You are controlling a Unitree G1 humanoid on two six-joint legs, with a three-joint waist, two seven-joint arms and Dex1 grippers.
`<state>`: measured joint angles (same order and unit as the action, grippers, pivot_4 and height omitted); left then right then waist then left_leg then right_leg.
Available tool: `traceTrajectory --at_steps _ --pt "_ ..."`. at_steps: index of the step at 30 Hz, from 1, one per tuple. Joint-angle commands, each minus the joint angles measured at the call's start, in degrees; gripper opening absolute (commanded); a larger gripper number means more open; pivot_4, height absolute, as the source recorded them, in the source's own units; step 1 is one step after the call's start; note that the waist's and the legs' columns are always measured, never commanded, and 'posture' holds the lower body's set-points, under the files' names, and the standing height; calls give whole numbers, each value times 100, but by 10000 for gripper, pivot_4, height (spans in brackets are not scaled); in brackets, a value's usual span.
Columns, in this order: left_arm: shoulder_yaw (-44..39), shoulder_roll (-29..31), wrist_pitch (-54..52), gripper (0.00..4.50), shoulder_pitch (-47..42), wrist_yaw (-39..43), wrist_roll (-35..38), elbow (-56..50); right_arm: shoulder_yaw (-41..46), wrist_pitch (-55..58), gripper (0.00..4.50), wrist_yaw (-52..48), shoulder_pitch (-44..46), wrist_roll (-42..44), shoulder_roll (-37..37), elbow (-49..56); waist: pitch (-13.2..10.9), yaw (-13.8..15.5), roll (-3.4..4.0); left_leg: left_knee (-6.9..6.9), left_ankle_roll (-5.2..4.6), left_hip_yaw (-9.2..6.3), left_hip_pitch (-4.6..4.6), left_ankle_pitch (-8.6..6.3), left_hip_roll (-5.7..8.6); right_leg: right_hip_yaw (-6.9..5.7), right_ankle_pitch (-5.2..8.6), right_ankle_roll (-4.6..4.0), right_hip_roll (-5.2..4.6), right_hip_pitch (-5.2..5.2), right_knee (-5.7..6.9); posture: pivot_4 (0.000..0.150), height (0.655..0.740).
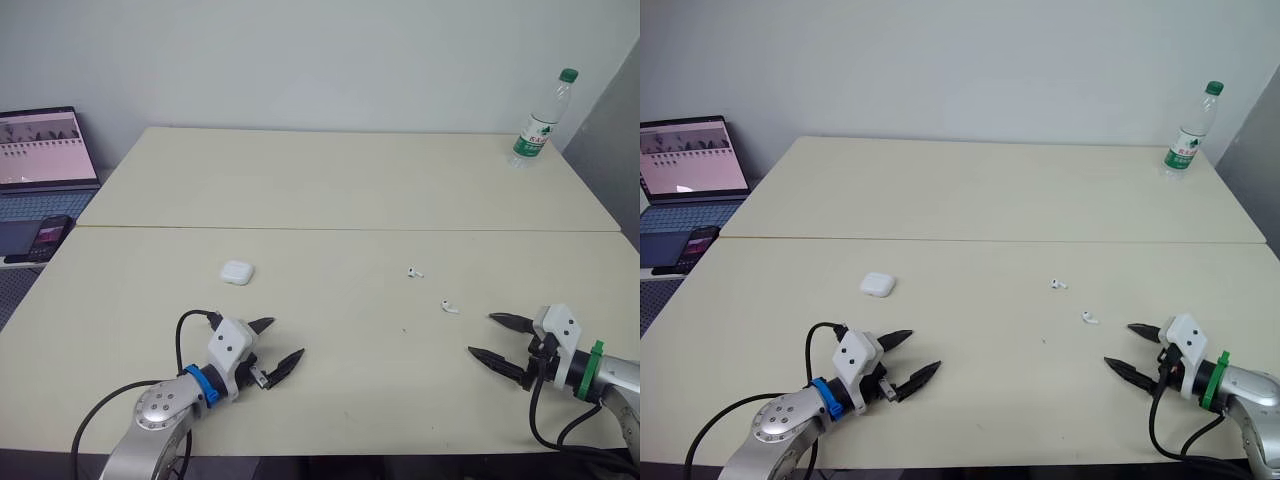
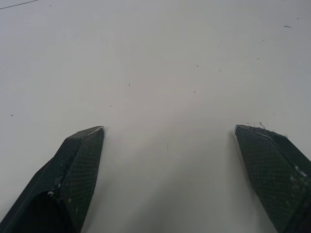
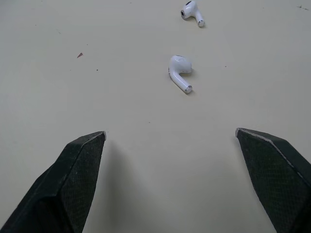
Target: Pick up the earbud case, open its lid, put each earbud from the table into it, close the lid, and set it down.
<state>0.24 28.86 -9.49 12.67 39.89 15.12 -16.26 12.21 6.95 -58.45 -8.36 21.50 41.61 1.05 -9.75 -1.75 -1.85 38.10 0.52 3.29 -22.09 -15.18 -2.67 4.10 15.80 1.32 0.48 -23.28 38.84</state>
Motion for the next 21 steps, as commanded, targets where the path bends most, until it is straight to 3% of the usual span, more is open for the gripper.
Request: traceTrajectory --at_steps 1,21 --pt "-36 1 111 45000 62 -4 5 -190 74 -95 44892 -53 78 17 74 26 0 0 0 0 0 0 0 0 0 0 0 0 0 0 0 1500 7362" --pt "-90 -57 181 45000 30 -72 25 -34 93 -187 44892 -80 149 23 40 -12 0 -1 0 -1 0 0 1 0 0 0 1 -1 0 0 0 1500 7362"
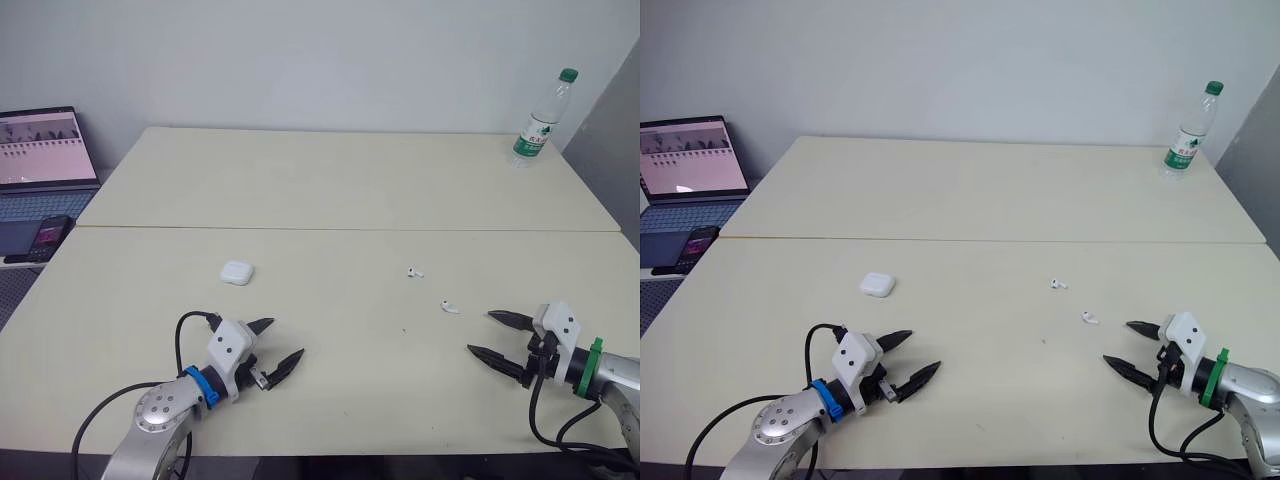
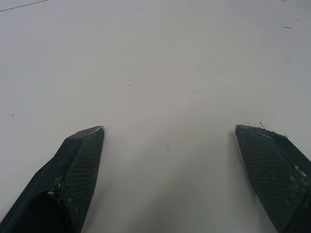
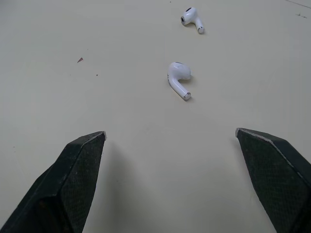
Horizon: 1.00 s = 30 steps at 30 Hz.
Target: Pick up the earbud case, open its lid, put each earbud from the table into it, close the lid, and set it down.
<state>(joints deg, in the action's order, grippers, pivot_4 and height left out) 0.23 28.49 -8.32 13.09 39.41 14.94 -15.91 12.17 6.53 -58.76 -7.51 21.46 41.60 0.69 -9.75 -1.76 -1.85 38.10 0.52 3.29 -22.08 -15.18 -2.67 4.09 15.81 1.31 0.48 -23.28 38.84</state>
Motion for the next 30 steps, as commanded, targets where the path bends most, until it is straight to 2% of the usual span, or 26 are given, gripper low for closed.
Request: traceTrajectory --at_steps 1,12,20,30 --pt "-111 -36 53 45000 -19 -32 78 -87 97 -158 44892 -49 66 30 33 29 0 0 0 0 0 0 0 0 0 0 0 0 0 0 0 1500 7362" --pt "-935 22 -751 45000 -692 -448 542 85 -72 -157 44892 -82 55 424 -366 880 -2 -2 -3 0 0 -5 0 0 -2 -3 0 0 4 0 4 1500 7362" --pt "-1161 -252 -1030 45000 -1433 -1519 120 545 -281 257 44892 122 242 821 -483 1910 -7 2 -11 0 0 -4 -3 0 2 -1 1 7 1 0 2 1500 7362" --pt "-1111 -380 -1355 45000 -1889 -2053 -98 1014 -310 680 44892 384 445 1084 -507 2499 -14 3 -25 0 1 -7 -5 0 2 -3 -8 -7 1 0 4 1500 7362"
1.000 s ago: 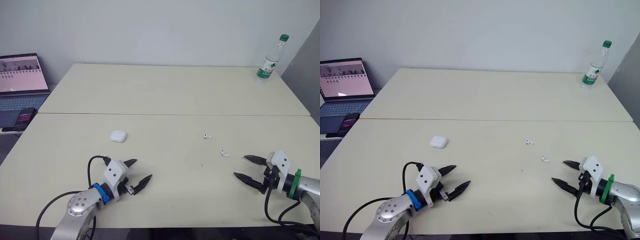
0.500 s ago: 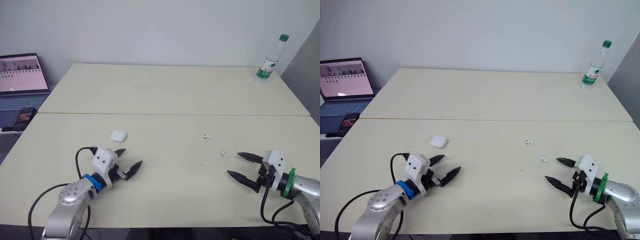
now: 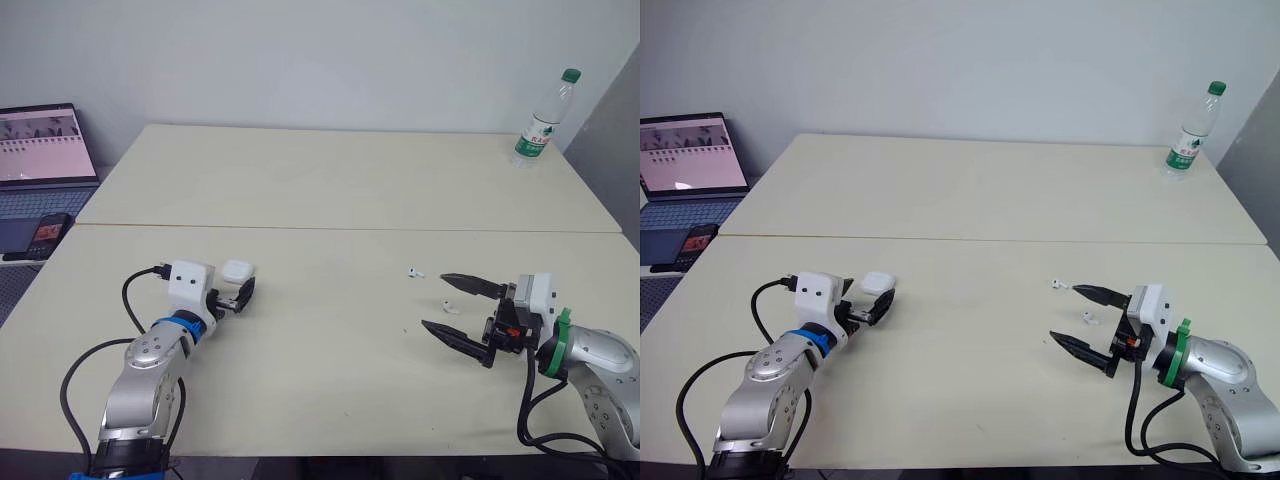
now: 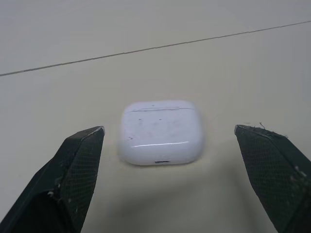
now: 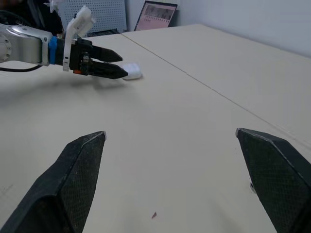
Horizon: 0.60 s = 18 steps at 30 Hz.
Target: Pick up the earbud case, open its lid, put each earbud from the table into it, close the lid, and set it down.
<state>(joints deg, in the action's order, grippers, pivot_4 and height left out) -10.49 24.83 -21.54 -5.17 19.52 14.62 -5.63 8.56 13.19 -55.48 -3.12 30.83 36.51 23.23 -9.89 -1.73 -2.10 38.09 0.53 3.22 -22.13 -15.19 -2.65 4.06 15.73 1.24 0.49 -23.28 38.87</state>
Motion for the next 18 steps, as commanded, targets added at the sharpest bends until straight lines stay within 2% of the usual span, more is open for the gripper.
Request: traceTrajectory --at_steps 1,13,16,18 --pt "-6 -21 -55 45000 -75 -64 -82 11 51 14 44892 52 -5 141 8 260 0 0 0 0 0 1 0 0 0 1 -1 -1 0 0 0 1500 7362" --pt "371 -45 -211 45000 -426 -4 -416 436 42 45 44892 33 -50 156 31 396 0 2 -3 2 1 2 1 1 3 2 -4 4 0 1 1 1500 7362" --pt "374 -37 -236 39224 -411 0 -436 431 57 45 45000 34 -97 159 37 422 0 2 -3 1 1 0 0 1 3 1 -4 3 -1 1 1 1500 7362" --pt "366 -43 -217 33073 -403 -5 -434 422 67 54 45000 38 -116 161 44 430 0 1 -3 1 1 0 1 1 2 2 -5 3 -1 1 1 1500 7362"
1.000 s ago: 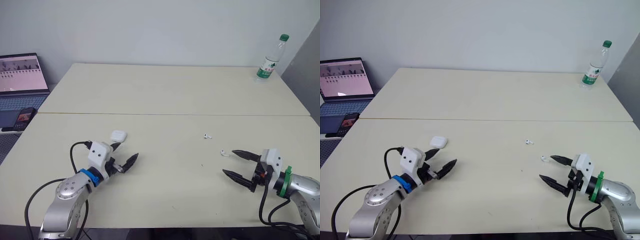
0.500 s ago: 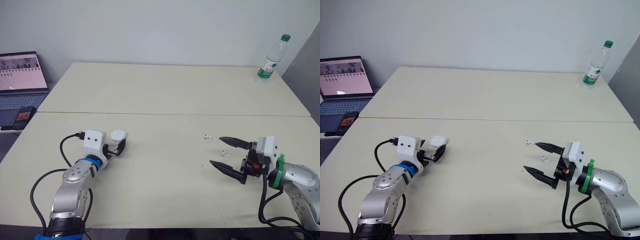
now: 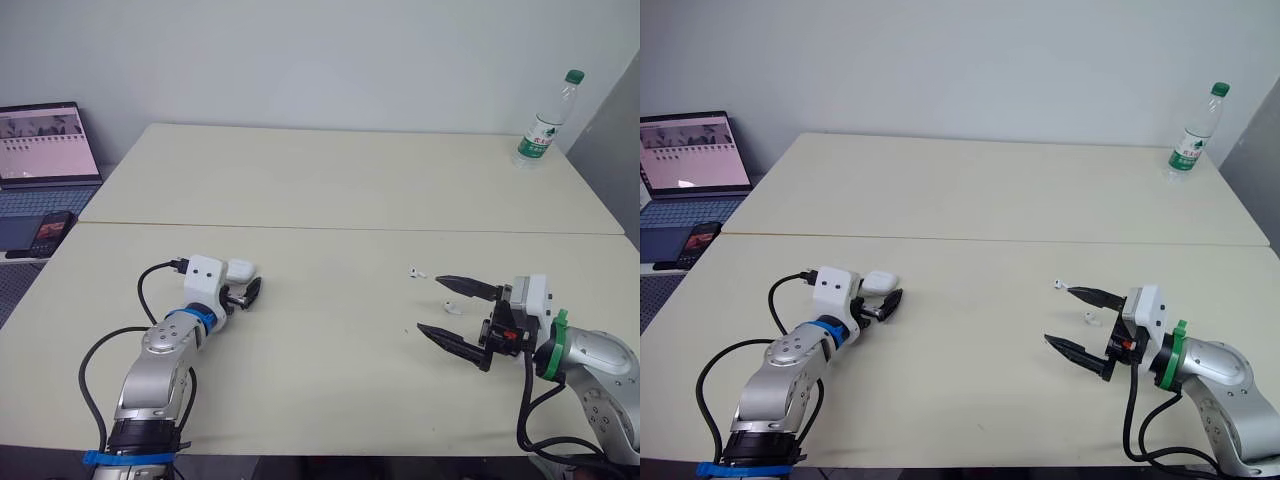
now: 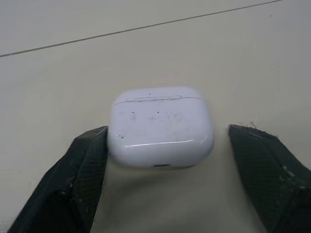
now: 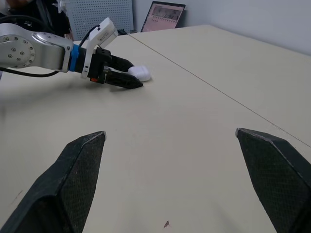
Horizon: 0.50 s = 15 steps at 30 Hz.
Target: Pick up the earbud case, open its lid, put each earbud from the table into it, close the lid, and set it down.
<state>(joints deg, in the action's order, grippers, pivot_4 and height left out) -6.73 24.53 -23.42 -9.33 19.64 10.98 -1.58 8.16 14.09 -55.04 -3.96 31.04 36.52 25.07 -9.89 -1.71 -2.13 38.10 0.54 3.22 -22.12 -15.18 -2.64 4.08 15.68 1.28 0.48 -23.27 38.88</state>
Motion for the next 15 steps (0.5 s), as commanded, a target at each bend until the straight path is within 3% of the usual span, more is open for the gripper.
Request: traceTrajectory --at_steps 1,2,6,9,15 --pt "-16 -23 12 29881 11 -28 -73 19 114 62 45000 41 -49 168 59 260 0 0 0 0 0 0 1 0 0 0 0 0 0 0 0 1500 7362" --pt "-20 -36 53 27537 2 -35 -73 19 115 265 45000 114 -68 208 113 283 0 0 0 0 0 0 1 0 -1 0 1 1 0 0 1 1500 7362" --pt "133 -47 446 27477 17 253 -38 -241 311 1149 45000 701 9 799 55 444 0 0 -1 1 0 0 1 0 -1 1 0 0 0 0 3 1500 7362" --pt "405 -223 989 27477 24 745 184 -668 527 2066 45000 1283 164 1646 125 699 0 1 -1 1 1 1 -4 0 1 1 -5 -9 -3 0 0 1500 7362" --pt "774 -682 936 27477 -392 1312 802 -1159 665 3663 45000 2577 1069 3347 249 623 -1 0 -4 4 0 -4 -24 0 5 0 -11 -4 -2 -4 -9 1500 7362"
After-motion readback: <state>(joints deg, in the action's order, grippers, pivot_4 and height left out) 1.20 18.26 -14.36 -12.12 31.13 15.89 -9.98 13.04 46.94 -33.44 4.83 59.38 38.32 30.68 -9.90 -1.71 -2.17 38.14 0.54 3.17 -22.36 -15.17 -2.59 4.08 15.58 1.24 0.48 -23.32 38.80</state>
